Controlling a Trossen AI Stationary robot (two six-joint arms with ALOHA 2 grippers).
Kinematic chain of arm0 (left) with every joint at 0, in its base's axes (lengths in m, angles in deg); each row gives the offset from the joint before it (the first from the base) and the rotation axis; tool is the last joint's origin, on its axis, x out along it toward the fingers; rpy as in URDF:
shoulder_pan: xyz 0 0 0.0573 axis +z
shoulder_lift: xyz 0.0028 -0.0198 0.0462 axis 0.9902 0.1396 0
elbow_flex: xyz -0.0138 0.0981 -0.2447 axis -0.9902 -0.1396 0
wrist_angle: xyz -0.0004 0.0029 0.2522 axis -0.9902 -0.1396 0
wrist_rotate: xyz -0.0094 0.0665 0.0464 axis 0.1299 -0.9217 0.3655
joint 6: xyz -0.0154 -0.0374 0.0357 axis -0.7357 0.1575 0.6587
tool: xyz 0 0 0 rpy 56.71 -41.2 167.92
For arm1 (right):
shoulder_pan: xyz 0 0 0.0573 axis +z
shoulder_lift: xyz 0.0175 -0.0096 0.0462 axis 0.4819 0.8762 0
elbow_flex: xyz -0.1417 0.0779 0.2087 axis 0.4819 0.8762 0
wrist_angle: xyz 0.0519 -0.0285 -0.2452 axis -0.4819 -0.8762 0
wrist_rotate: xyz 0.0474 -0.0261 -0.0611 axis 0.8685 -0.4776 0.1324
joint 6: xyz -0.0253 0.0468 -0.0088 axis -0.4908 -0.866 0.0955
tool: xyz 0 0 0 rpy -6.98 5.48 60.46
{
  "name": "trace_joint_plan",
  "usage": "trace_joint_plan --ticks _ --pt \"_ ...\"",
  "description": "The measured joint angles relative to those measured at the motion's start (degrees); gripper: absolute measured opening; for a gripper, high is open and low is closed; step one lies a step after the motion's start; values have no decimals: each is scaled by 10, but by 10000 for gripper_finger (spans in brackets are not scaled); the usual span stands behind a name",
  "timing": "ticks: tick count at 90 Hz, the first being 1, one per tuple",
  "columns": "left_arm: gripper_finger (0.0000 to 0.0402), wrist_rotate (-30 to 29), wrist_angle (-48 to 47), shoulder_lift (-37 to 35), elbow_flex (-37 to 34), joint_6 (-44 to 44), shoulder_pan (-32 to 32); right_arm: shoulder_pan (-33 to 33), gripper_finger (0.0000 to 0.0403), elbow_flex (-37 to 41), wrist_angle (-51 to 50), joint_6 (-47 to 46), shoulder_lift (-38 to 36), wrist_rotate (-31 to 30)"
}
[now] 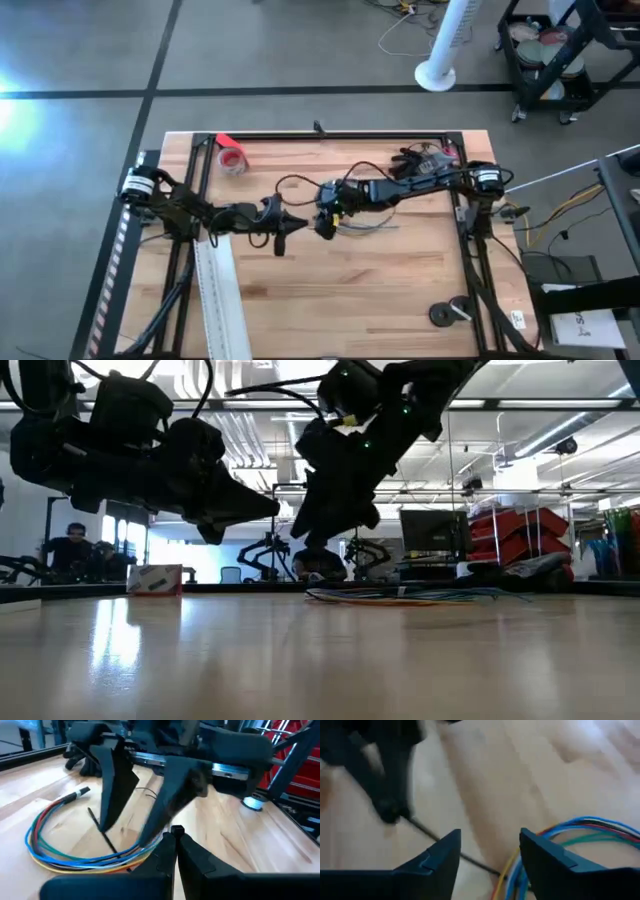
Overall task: Ziptie cables
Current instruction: Put a zip tie on the cables
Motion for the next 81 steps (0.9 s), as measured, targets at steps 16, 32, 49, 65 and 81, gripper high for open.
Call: trace_joint_plan --ticks 16,32,49,65,81 --pt "0 16 -9 0 0 -2 0 -19 179 19 -91 -36 -1 -62" --pt "0 19 -13 0 0 -10 0 -31 157 90 -72 -160 -3 -145" --pt "0 31 -14 0 0 -15 0 -29 154 166 15 -248 -22 -163" --pt "0 31 -16 0 0 -19 0 -35 173 202 64 -282 -32 -193" --pt "0 31 -19 0 0 -28 -5 -55 193 237 156 -282 -32 -186"
